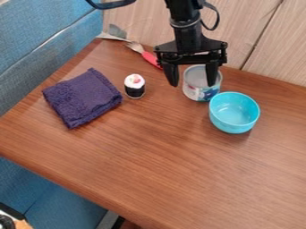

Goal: Moved something in the blue bowl

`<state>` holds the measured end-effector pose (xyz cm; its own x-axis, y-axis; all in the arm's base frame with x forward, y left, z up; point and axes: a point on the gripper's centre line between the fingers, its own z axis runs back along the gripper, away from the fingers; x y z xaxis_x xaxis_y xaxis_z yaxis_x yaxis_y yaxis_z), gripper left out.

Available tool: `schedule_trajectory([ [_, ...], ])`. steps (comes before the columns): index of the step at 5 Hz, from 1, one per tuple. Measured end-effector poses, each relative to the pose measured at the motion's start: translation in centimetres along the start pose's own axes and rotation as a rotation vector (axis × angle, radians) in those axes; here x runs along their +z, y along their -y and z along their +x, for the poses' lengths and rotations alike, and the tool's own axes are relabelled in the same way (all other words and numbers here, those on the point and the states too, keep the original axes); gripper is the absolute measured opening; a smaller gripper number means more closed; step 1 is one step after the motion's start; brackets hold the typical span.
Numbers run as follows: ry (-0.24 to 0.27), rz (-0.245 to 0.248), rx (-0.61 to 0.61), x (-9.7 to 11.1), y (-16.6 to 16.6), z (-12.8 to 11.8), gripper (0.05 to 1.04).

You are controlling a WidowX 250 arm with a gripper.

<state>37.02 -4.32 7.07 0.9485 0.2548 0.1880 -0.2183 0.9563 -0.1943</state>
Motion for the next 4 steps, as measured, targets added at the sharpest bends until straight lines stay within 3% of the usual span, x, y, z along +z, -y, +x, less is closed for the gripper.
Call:
schedule_trajectory([
  [1,-0.033,0.011,0.009,-1.1,-0.3,-0.6,1.001],
  [2,-0.035,0.034,0.072,-1.5,-2.3,-0.9,1.001],
  [4,0.022,0.075,0.206,0.1,-5.8,0.3,1.001],
])
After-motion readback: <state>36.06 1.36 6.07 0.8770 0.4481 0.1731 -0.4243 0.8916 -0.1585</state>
